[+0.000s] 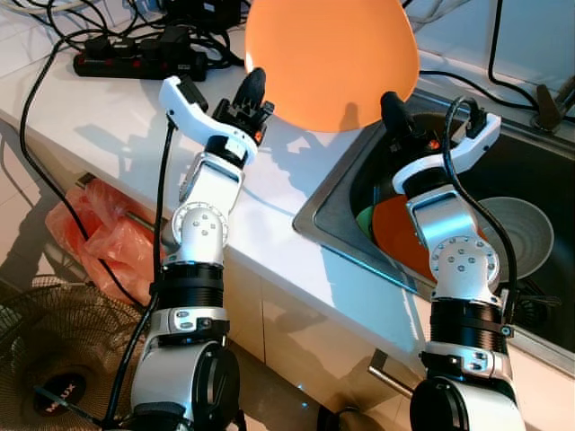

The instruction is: Kitchen organization

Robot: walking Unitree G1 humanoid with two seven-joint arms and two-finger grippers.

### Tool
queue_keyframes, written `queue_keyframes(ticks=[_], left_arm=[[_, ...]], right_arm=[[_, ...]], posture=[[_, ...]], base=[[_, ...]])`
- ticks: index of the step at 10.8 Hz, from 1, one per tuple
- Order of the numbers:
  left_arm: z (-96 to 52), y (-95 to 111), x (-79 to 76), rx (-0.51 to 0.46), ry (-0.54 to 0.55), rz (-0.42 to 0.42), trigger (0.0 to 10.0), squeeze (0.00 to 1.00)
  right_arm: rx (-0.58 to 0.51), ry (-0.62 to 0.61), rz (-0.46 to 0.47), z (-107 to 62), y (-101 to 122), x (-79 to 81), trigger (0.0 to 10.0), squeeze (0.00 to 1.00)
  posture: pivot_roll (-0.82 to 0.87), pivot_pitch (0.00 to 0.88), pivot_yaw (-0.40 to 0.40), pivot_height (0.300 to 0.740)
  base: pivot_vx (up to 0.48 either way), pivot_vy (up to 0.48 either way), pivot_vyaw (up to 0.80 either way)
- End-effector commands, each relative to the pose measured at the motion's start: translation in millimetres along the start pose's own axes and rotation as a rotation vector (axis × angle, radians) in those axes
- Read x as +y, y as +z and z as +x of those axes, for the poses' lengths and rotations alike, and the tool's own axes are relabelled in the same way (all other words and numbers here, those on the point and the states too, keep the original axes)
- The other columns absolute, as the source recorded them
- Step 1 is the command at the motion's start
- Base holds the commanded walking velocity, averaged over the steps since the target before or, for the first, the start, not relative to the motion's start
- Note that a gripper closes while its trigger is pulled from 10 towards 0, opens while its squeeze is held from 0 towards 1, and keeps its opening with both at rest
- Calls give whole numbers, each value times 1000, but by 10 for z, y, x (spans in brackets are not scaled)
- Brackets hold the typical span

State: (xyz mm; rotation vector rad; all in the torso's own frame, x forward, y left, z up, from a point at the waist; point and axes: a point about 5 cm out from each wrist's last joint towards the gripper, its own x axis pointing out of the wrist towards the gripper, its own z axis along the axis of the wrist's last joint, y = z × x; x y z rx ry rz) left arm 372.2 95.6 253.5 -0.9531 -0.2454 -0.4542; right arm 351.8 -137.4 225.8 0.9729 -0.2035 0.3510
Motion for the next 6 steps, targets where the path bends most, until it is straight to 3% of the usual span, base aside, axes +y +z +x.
queue_keyframes(ticks=[1, 6], left_arm=[[1, -73, -137, -18, -54, -26, 10000, 0], [-1, -65, -149, -24, -58, -31, 10000, 0]], right_arm=[[7, 2, -11, -1, 3, 3, 10000, 0], [17, -8, -19, -12, -9, -18, 10000, 0]], posture=[[20, 120, -3, 740], [20, 124, -7, 740]], base=[[0, 0, 0], [0, 0, 0]])
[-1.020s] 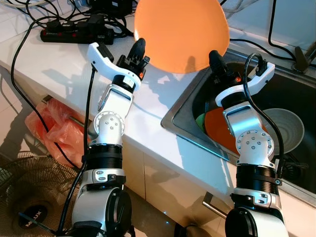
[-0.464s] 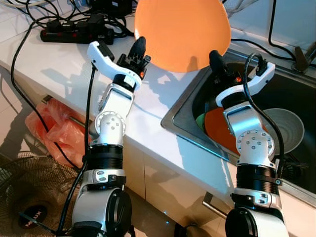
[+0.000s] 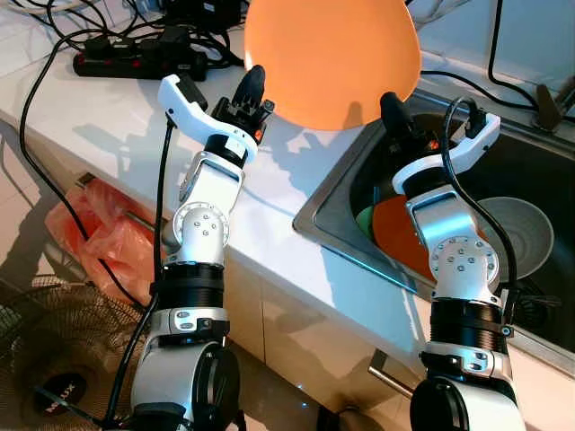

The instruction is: Kitchen organization

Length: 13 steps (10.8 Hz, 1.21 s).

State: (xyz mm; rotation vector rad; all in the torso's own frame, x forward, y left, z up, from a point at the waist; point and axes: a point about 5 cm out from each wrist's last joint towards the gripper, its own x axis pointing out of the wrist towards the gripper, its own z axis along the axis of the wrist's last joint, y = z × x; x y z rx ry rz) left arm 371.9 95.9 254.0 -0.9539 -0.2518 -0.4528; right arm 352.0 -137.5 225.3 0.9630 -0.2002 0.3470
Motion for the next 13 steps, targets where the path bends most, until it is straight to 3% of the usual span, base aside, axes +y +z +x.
queue_keyframes(ticks=[1, 5, 9, 13], left_arm=[[-2, -78, -156, -16, -66, -49, 10000, 0], [-1, -82, -181, -8, -83, -51, 10000, 0], [-33, -224, -203, 83, -117, -65, 10000, 0], [-52, -283, -201, 114, -125, -76, 10000, 0]], right_arm=[[18, -17, -14, -16, -25, -43, 10000, 0], [22, -26, -20, -24, -33, -62, 10000, 0], [13, -23, -14, -7, -35, -54, 10000, 0], [-1, -20, -5, -1, -26, -43, 10000, 0]], posture=[[20, 124, -7, 740], [22, 129, -6, 740], [22, 125, -3, 740], [19, 117, -1, 740]], base=[[0, 0, 0], [0, 0, 0], [0, 0, 0], [0, 0, 0]])
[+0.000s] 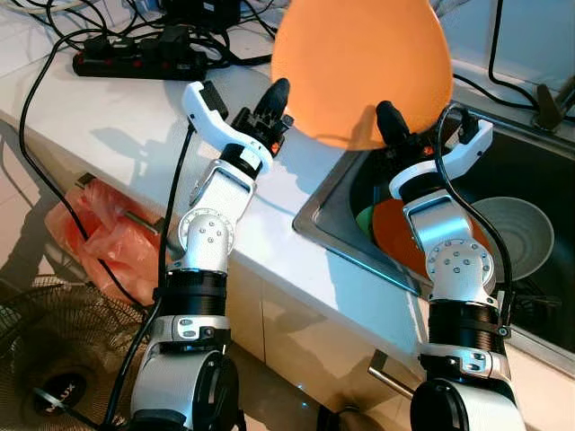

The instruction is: Kitchen organization

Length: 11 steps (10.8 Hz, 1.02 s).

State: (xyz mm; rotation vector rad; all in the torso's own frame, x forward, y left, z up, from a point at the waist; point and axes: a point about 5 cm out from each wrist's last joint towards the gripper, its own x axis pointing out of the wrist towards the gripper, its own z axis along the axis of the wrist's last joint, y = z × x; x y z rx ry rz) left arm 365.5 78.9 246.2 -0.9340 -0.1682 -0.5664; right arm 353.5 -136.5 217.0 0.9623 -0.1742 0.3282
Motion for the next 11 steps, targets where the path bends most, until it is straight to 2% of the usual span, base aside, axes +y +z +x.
queue_keyframes(ticks=[1, 2, 4, 6, 7, 10, 11], left_arm=[[11, -101, -132, -7, -64, -56, 10000, 0], [12, -98, -122, -8, -58, -59, 10000, 0], [7, -131, -90, 5, -33, -43, 10000, 0], [8, -151, -64, 19, -20, 14, 10000, 0], [6, -176, -38, 29, -5, 31, 10000, 1000], [4, -221, -29, 50, 2, 32, 10000, 1000], [6, -226, -25, 54, 4, 34, 10000, 1000]], right_arm=[[-25, 9, -1, 12, 40, 25, 2431, 0], [-36, 11, 9, 15, 59, 30, 0, 0], [-44, 10, 20, 13, 69, 29, 0, 0], [-58, 8, 30, 10, 87, 30, 0, 0], [-71, 3, 44, 9, 106, 25, 0, 0], [-105, -5, 84, 14, 161, 23, 0, 0], [-151, -35, 114, 8, 226, -21, 0, 0]], posture=[[19, 117, -1, 740], [21, 121, -2, 740], [20, 125, -2, 740], [20, 125, -2, 740], [20, 125, -2, 740], [18, 132, 1, 740], [16, 130, 2, 740]], base=[[0, 0, 0], [0, 0, 0], [0, 0, 0], [0, 0, 0], [0, 0, 0], [0, 0, 0], [0, 0, 0]])
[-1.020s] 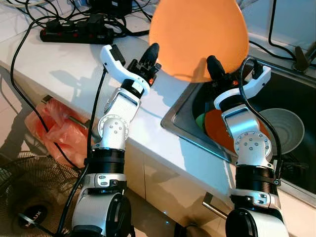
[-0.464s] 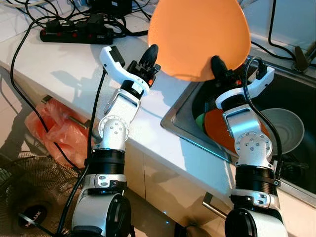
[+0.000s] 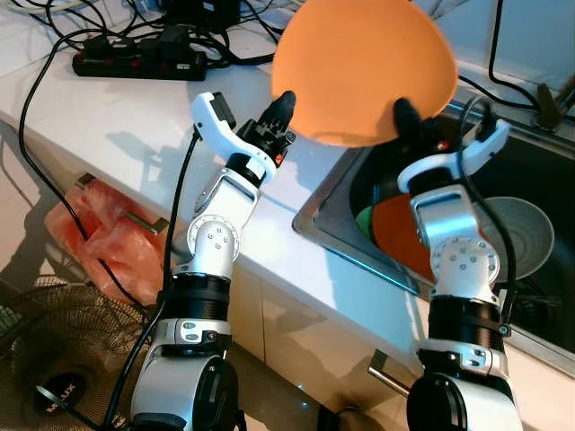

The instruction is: Kitchen organization

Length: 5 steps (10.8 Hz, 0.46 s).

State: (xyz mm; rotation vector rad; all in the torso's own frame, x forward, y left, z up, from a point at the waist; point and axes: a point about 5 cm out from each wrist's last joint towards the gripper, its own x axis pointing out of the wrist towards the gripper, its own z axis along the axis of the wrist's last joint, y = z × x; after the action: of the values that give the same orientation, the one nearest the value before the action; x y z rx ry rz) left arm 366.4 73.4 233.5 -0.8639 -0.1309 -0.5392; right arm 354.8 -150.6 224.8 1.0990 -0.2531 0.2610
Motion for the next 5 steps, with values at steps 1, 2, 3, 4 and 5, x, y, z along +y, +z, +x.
queue_keyframes(ticks=[1, 2, 3, 4, 5], left_arm=[[25, -108, -108, 20, -40, -16, 10000, 1000], [22, -129, -119, 35, -46, 15, 10000, 1000], [21, -142, -119, 44, -45, 33, 10000, 1000], [14, -157, -80, 53, -15, 61, 10000, 1000], [7, -147, -65, 65, -9, 119, 10000, 0]], right_arm=[[-66, -25, 15, 8, 115, -19, 0, 0], [-111, -45, 35, 9, 186, -48, 0, 0], [-133, -55, 44, 9, 222, -63, 0, 0], [-187, -74, 42, 1, 298, -83, 0, 0], [-228, -95, 49, -6, 367, -110, 0, 0]], posture=[[16, 130, 2, 740], [16, 129, 2, 740], [16, 129, 2, 740], [16, 129, 2, 740], [16, 129, 2, 740]], base=[[0, 0, 0], [0, 0, 0], [0, 0, 0], [0, 0, 0], [0, 0, 0]])
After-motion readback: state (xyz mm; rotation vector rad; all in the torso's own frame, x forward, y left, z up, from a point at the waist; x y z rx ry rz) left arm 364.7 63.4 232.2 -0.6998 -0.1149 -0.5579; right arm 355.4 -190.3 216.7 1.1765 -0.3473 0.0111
